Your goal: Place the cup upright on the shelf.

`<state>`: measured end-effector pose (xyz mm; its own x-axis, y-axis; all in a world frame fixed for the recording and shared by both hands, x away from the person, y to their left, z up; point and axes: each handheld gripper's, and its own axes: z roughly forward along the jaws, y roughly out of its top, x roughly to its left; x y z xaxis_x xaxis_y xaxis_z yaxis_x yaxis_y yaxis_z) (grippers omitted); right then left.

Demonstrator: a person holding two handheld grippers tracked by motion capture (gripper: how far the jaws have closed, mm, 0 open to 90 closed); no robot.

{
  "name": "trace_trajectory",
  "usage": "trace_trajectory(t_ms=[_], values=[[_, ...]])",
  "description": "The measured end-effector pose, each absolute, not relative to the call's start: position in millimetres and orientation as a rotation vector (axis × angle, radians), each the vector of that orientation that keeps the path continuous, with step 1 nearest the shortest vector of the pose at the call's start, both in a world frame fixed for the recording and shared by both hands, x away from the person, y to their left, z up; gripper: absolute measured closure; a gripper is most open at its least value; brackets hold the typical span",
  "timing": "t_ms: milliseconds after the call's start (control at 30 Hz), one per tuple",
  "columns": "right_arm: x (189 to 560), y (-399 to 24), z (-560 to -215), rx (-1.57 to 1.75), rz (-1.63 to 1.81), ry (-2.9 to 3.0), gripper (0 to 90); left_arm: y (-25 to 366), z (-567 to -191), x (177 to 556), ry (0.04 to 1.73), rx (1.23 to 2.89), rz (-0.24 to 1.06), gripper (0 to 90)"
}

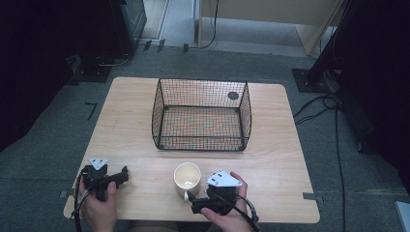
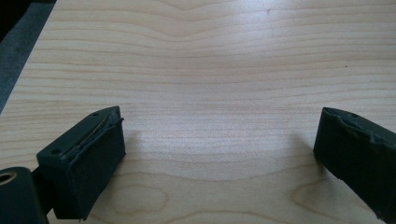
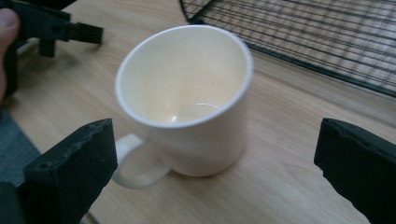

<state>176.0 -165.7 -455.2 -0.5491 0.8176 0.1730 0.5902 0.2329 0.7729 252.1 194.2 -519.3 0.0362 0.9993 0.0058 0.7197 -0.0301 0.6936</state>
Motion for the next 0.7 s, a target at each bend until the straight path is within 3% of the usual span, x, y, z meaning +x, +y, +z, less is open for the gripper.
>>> trace_trajectory(t_ms=[400, 700], values=[[171, -142, -467, 1.297, 1.11, 2.247, 0.0, 194, -519, 252, 1.735, 1.804, 0.706, 2.2], [174, -152, -472, 1.326, 1.088, 2.234, 0.0, 194, -519, 252, 1.735, 1.803, 0.705, 2.2]])
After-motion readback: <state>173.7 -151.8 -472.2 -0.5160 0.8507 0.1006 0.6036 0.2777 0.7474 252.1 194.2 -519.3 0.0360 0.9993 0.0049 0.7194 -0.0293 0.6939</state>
